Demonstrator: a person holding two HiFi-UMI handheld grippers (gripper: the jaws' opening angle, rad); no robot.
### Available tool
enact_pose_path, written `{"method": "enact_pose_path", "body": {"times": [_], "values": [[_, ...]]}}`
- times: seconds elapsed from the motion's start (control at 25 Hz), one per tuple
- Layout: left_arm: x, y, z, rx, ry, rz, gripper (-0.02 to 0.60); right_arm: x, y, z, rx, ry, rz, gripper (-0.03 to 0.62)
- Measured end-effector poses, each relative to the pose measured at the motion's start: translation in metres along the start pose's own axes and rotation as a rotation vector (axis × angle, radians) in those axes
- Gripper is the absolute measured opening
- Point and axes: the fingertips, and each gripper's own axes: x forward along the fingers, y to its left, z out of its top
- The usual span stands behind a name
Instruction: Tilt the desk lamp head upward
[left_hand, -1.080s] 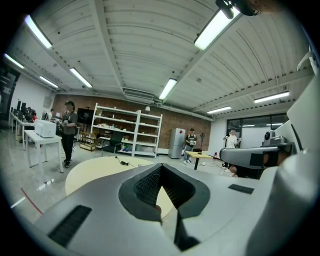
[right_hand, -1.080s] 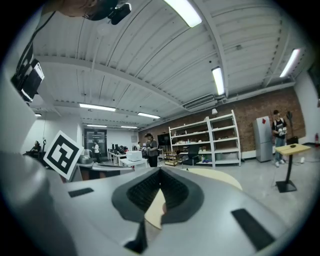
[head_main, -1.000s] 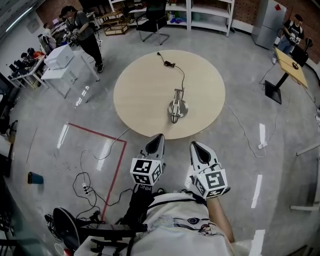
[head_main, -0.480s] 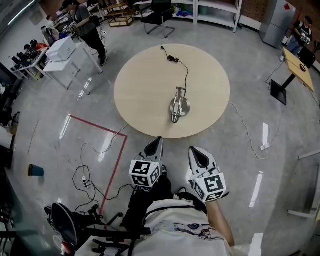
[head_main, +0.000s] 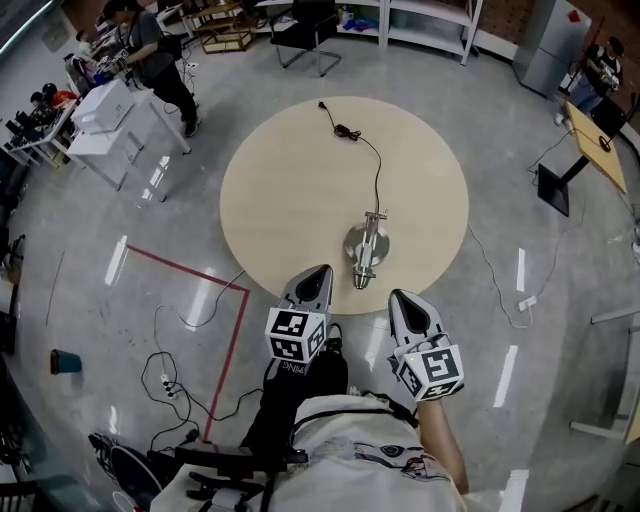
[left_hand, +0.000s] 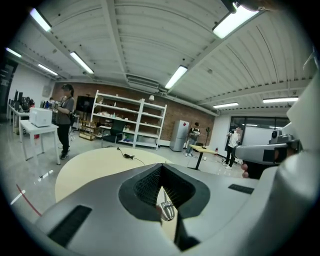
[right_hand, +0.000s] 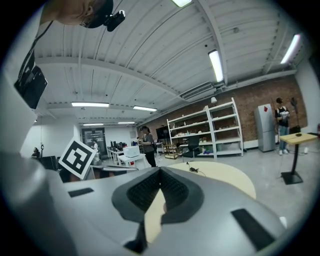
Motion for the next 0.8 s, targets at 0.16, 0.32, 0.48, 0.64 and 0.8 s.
{"method": "enact_pose_path", "body": {"times": [0.16, 0.32, 0.48, 0.64, 0.8], "values": [[0.035, 0.028, 0.013, -0.003, 0.026, -0.026, 0.002, 0.044, -0.011, 0.015, 0.005, 0.007, -0.028, 0.003], [0.069, 0.045, 0.005, 0.035, 0.064, -0.059, 0.002, 0.071, -0.035, 0.013, 0.005, 0.030, -0.099, 0.003], [0.094, 0.061, -0.017, 0.052, 0.116, -0.109, 0.002, 0.093, -0.046, 0.004, -0.001, 0.075, -0.102, 0.003], [0.123, 0.070, -0.049, 0.072, 0.200, -0.168, 0.002, 0.108, -0.052, -0.006, 0.009, 0.124, -0.106, 0.003], [0.160, 0.080, -0.088, 0.151, 0.277, -0.220, 0.002, 0.124, -0.062, -0.016, 0.006, 0.157, -0.081, 0.003]]}}
